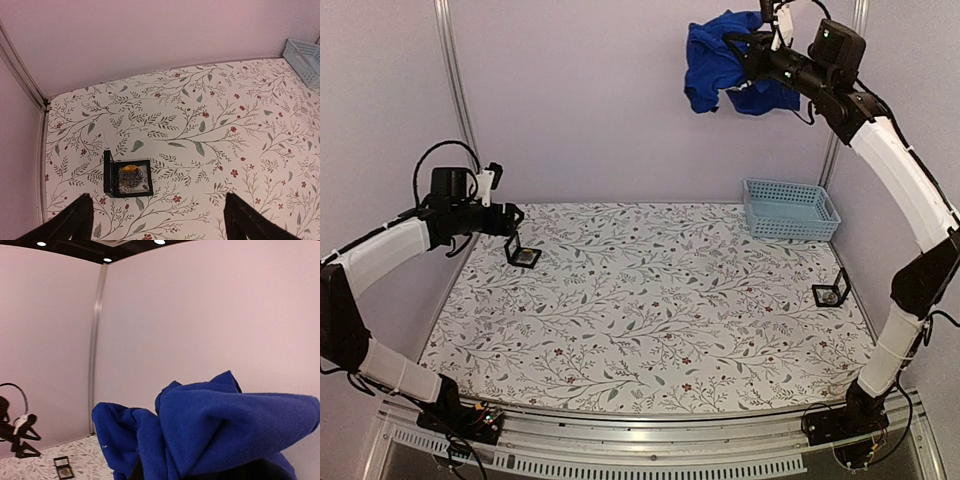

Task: Pin the brooch onto the clothing
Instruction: Place the crumpled clothing at the center of the board.

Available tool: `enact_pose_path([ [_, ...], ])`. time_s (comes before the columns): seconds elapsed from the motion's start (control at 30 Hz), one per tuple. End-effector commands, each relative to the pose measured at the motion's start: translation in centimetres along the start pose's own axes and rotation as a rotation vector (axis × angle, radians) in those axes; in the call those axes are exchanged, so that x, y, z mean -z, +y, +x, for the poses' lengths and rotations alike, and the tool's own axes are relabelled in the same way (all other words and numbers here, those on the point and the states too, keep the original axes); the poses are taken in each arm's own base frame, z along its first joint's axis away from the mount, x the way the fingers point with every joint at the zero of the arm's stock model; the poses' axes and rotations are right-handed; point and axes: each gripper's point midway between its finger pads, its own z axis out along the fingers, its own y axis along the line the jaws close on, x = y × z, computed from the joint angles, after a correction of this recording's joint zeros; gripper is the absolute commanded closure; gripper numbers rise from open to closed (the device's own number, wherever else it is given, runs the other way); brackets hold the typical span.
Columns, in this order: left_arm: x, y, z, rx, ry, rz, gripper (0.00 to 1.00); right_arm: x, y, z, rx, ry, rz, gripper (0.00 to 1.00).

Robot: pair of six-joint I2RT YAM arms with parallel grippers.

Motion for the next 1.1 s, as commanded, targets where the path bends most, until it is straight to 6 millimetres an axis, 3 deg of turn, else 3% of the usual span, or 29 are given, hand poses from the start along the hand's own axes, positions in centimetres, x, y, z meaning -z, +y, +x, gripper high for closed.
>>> enact_pose_path([
  [0.0, 0.8, -0.3, -0.6, -0.013, -0.031, -0.003, 0.10, 1.4, 13.6, 2.3, -0.008, 0.041, -0.415, 1.00],
  [0.1, 1.0, -0.4, -0.9, -0.012, -0.042, 0.000, 0.10, 3.2, 19.2, 7.6, -0.020, 0.152, -0.512, 1.00],
  [0.2, 1.4, -0.7, -1.4, -0.010, -0.058, 0.007, 0.11, 5.2, 22.7, 15.0, -0.077, 0.296, -0.524, 1.00],
  [0.3, 2.1, -1.8, -2.1, -0.031, -0.083, 0.027, 0.11, 7.4, 24.7, 22.5, -0.182, 0.454, -0.529, 0.99],
  [0.37, 2.6, -3.2, -2.4, -0.068, -0.099, 0.051, 0.11, 8.6, 25.0, 28.3, -0.254, 0.597, -0.483, 0.84],
  [0.43, 3.1, -5.0, -2.7, -0.119, -0.115, 0.086, 0.11, 9.3, 23.8, 33.5, -0.276, 0.732, -0.359, 0.66],
  [0.47, 3.4, -5.9, -2.8, -0.148, -0.123, 0.103, 0.11, 9.6, 22.4, 36.5, -0.258, 0.814, -0.271, 0.56],
  [0.5, 3.6, -7.0, -2.7, -0.176, -0.128, 0.127, 0.11, 9.7, 20.6, 38.7, -0.252, 0.884, -0.178, 0.51],
  [0.57, 4.2, -8.6, -2.3, -0.229, -0.136, 0.160, 0.11, 10.5, 15.6, 42.6, -0.289, 1.034, 0.014, 0.50],
  [0.63, 4.5, -9.8, -1.6, -0.268, -0.134, 0.183, 0.11, 12.2, 9.8, 45.1, -0.379, 1.141, 0.231, 0.50],
  [0.73, 4.5, -10.8, 0.4, -0.293, -0.079, 0.208, 0.14, 14.5, 4.9, 45.8, -0.432, 1.159, 0.405, 0.45],
  [0.9, 3.7, -13.0, 5.5, -0.396, 0.048, 0.266, 0.20, 16.8, 2.1, 42.4, -0.322, 1.116, 0.544, 0.31],
  [1.0, 3.2, -15.1, 7.5, -0.464, 0.096, 0.339, 0.19, 17.4, 2.9, 41.7, -0.307, 1.131, 0.547, 0.31],
  [1.07, 2.6, -15.9, 8.9, -0.485, 0.156, 0.378, 0.16, 15.8, 6.6, 40.3, -0.224, 1.090, 0.443, 0.34],
])
